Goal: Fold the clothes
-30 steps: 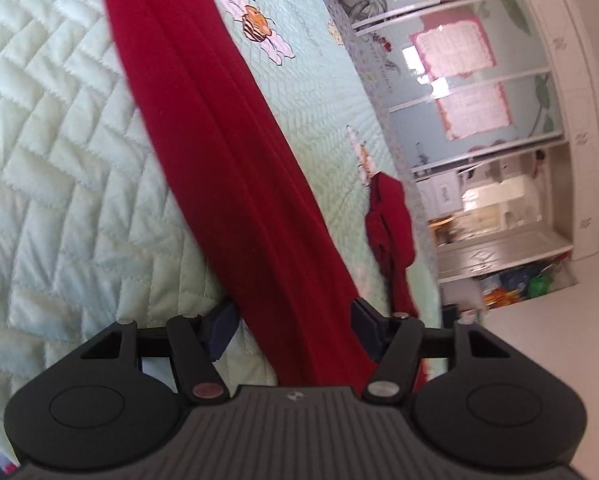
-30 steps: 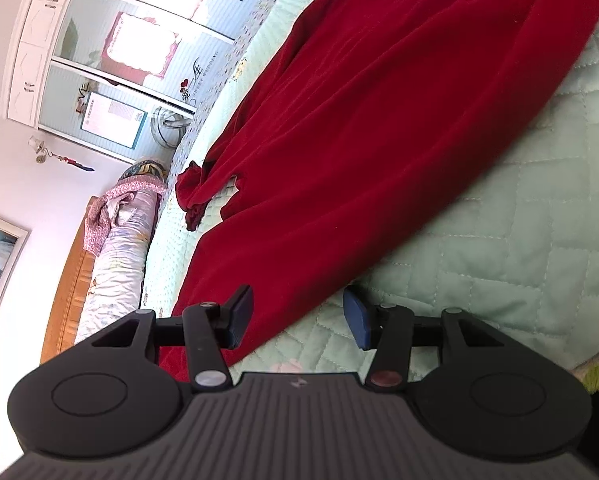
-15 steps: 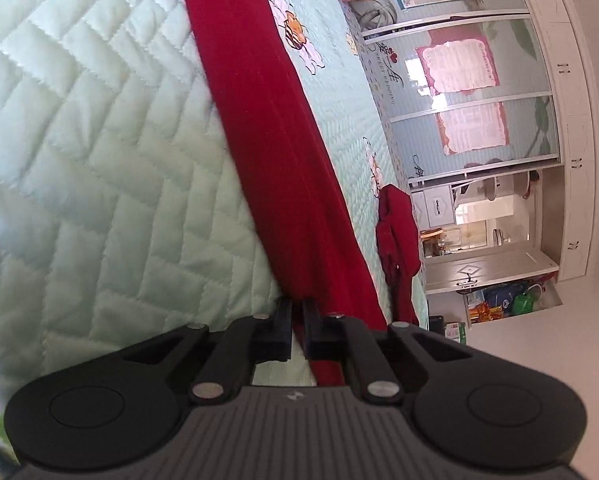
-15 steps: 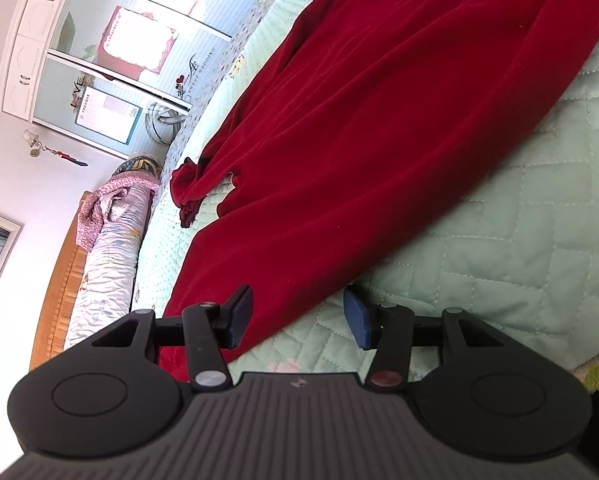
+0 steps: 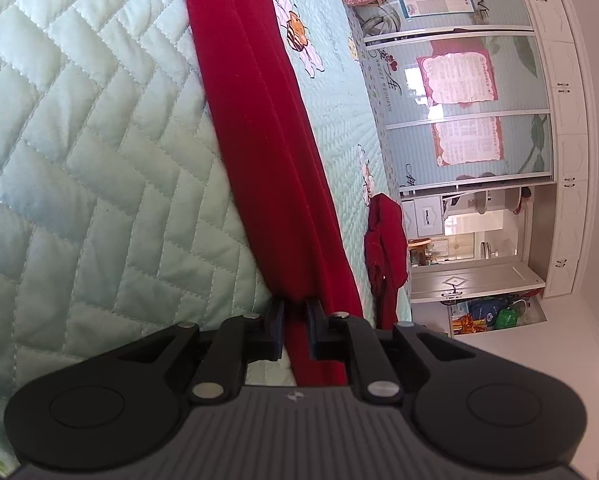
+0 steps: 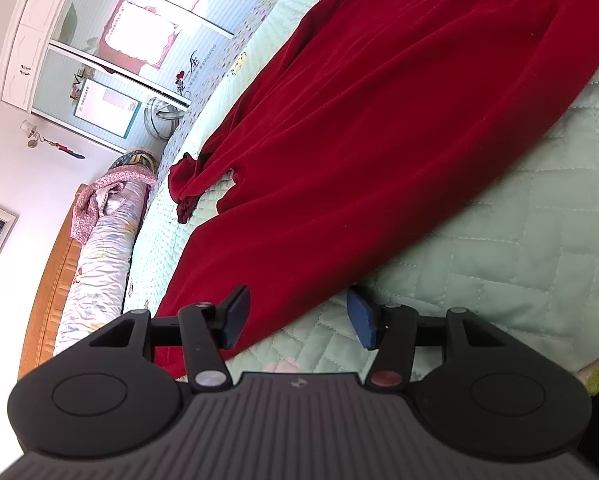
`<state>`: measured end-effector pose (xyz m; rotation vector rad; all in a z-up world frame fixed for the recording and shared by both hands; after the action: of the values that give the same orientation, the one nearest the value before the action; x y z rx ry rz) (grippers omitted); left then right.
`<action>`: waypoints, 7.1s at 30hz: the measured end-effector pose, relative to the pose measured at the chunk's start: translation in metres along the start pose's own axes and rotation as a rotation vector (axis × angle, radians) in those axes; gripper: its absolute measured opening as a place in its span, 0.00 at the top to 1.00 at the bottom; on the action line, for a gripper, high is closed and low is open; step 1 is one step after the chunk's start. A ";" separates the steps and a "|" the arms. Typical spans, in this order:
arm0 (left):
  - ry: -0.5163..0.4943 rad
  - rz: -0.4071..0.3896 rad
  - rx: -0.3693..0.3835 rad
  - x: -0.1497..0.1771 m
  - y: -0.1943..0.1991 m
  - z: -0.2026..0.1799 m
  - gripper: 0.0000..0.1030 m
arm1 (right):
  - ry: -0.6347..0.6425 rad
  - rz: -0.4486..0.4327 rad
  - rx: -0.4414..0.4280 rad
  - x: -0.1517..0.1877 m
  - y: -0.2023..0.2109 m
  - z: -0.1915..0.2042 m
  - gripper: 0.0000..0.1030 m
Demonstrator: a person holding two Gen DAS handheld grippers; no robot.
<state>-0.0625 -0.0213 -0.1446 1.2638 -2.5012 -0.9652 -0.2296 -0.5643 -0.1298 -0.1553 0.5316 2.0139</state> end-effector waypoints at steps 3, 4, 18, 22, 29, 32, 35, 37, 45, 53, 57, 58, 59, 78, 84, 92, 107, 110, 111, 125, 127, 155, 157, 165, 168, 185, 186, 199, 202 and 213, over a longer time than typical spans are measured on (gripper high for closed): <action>-0.007 -0.006 -0.004 0.001 0.001 0.000 0.88 | 0.002 0.000 0.000 0.000 0.000 0.000 0.46; -0.011 -0.008 -0.007 0.001 0.001 0.000 0.88 | 0.003 0.000 0.000 0.001 0.000 0.001 0.46; -0.142 -0.019 -0.164 0.005 0.037 -0.010 0.99 | 0.009 0.020 0.009 0.000 -0.001 0.005 0.46; -0.169 -0.004 -0.213 0.006 0.036 -0.010 0.99 | 0.014 0.039 0.018 0.001 0.000 0.009 0.46; -0.157 -0.004 -0.227 0.008 0.031 -0.011 0.99 | -0.050 0.039 -0.005 -0.003 0.000 0.004 0.41; -0.161 0.003 -0.231 0.008 0.032 -0.014 0.99 | -0.097 0.011 -0.015 -0.007 0.006 -0.001 0.41; -0.168 0.011 -0.236 0.007 0.033 -0.016 0.99 | -0.103 -0.009 -0.020 -0.010 0.010 -0.002 0.41; -0.166 0.015 -0.238 0.007 0.033 -0.015 0.99 | -0.107 -0.017 -0.033 -0.012 0.008 -0.001 0.41; -0.144 0.041 -0.250 0.003 0.037 -0.021 0.99 | -0.123 -0.049 -0.085 -0.021 0.003 0.001 0.88; -0.150 0.069 -0.216 -0.008 0.048 -0.036 0.99 | -0.093 -0.056 -0.146 -0.036 0.009 0.022 0.97; -0.133 0.094 -0.265 -0.003 0.042 -0.021 0.99 | -0.129 -0.009 -0.064 -0.035 0.002 0.007 0.96; -0.135 0.095 -0.265 -0.003 0.042 -0.021 0.99 | -0.143 0.000 -0.039 -0.032 0.000 0.001 0.96; -0.136 0.096 -0.264 -0.003 0.042 -0.020 0.99 | -0.157 -0.001 -0.023 -0.029 0.001 -0.003 0.96; -0.125 0.127 -0.286 -0.004 0.028 -0.011 0.98 | -0.189 -0.185 0.085 -0.039 0.064 -0.035 0.70; -0.110 0.129 -0.299 -0.003 0.031 -0.012 0.98 | -0.192 -0.275 0.111 -0.048 0.083 -0.048 0.69; -0.111 0.134 -0.318 -0.007 0.028 -0.018 0.98 | -0.134 -0.330 0.120 -0.064 0.089 -0.060 0.51; -0.173 0.046 -0.362 -0.020 0.053 -0.032 0.98 | -0.146 -0.338 0.112 -0.088 0.118 -0.061 0.97; -0.156 0.059 -0.359 -0.017 0.056 -0.028 0.98 | -0.161 -0.317 0.164 -0.093 0.111 -0.069 0.97; -0.155 0.068 -0.351 -0.014 0.058 -0.027 0.98 | -0.164 -0.326 0.149 -0.093 0.112 -0.069 0.97; -0.771 0.188 -0.197 0.105 0.051 -0.123 0.83 | -0.261 -0.335 0.066 -0.112 0.105 -0.042 0.96; -0.873 0.225 -0.173 0.131 0.044 -0.133 0.69 | -0.305 -0.347 0.039 -0.115 0.103 -0.041 0.96; -0.085 0.253 -0.031 0.193 -0.052 -0.050 0.55 | -0.428 -0.330 -0.122 -0.134 0.088 -0.004 0.93; -0.090 0.223 -0.016 0.193 -0.054 -0.050 0.55 | -0.430 -0.331 -0.127 -0.134 0.089 -0.004 0.93; -0.193 0.223 -0.061 0.180 -0.046 -0.067 0.97 | -0.417 -0.336 -0.120 -0.127 0.101 -0.009 0.93; -0.285 0.205 -0.071 0.178 -0.033 -0.079 0.97 | -0.409 -0.337 -0.088 -0.116 0.110 -0.024 0.93; -0.363 0.282 -0.143 0.183 -0.037 -0.067 0.96 | -0.259 -0.388 0.204 -0.069 0.149 -0.076 0.94; -0.374 0.282 -0.149 0.184 -0.034 -0.068 0.96 | -0.236 -0.383 0.206 -0.070 0.149 -0.071 0.93; -0.556 0.260 -0.244 0.192 -0.016 -0.078 0.86 | -0.062 -0.174 0.107 -0.085 0.077 -0.054 0.84; -0.623 0.248 -0.267 0.194 -0.014 -0.083 0.82 | -0.152 -0.225 0.144 -0.074 0.093 -0.077 1.00; -0.848 0.177 -0.342 0.218 -0.023 -0.101 0.72 | 0.208 -0.032 0.061 -0.060 0.036 0.011 0.64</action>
<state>-0.1399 -0.2467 -0.1080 0.5655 -2.7153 -2.0964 -0.2308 -0.6223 -0.0898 -0.3366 0.7169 1.9590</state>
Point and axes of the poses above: each gripper's, at about its wrist camera, not at the fingertips, and y roughly against the way its jaws point, z to its left, x to its underside, the point moved 2 cm from there along -y, roughly the way its jaws point, and after that the axes turned 15 degrees about -x, right-handed, at the moved point
